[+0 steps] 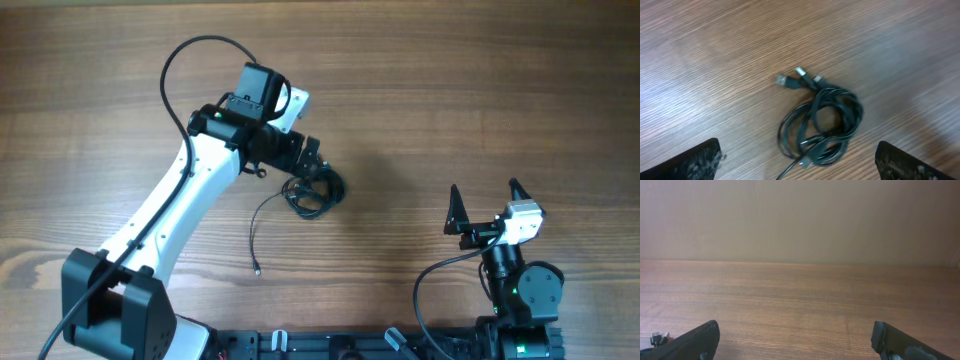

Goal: Untangle cables
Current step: 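Move the left gripper over the black cable bundle and lower, then close the left gripper on the cable bundle and lift it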

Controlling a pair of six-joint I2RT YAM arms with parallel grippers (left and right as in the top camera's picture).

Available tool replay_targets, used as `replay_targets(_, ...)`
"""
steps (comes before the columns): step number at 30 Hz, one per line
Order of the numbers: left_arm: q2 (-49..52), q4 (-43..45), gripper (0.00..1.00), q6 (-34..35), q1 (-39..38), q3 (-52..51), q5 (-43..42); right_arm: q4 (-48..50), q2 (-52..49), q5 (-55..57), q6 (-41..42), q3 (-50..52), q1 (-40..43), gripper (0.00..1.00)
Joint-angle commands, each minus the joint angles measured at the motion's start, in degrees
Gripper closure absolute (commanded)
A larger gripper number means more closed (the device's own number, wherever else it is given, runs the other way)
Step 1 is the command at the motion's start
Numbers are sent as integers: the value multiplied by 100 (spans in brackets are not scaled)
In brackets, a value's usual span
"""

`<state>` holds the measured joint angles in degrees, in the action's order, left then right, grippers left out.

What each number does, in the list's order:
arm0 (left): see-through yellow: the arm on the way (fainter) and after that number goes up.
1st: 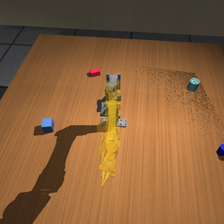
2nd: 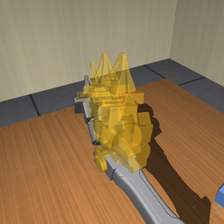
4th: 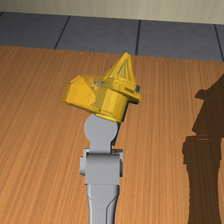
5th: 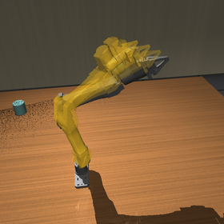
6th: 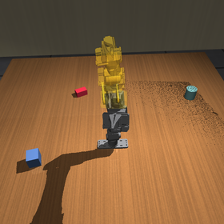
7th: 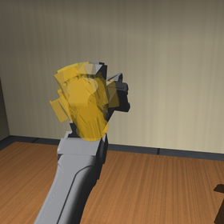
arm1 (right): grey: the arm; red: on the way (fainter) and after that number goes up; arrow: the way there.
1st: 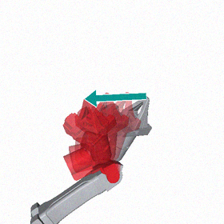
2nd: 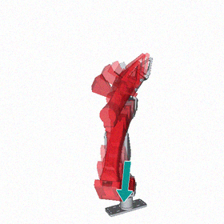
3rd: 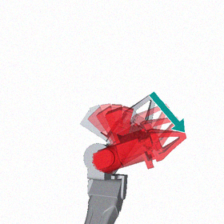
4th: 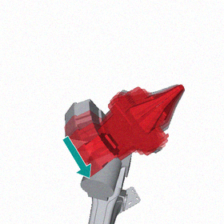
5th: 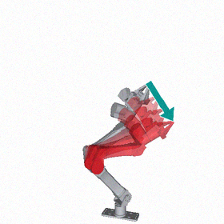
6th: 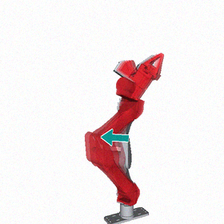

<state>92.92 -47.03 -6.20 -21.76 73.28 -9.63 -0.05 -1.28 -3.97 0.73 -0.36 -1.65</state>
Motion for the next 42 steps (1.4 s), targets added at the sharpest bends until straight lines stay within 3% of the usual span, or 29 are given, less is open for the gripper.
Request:
replay_targets(1,188,0,0,-90,-76,92,-382,9,26,98,-72,7,-33,0)
replay_targets(18,1635,256,0,-87,-98,87,-42,11,26,98,-72,7,-33,0)
replay_targets(33,2155,356,0,-87,-103,83,15,9,26,98,-72,7,-33,0)
replay_targets(42,2164,470,0,-85,-605,-131,896,9,26,98,-72,7,-33,0)
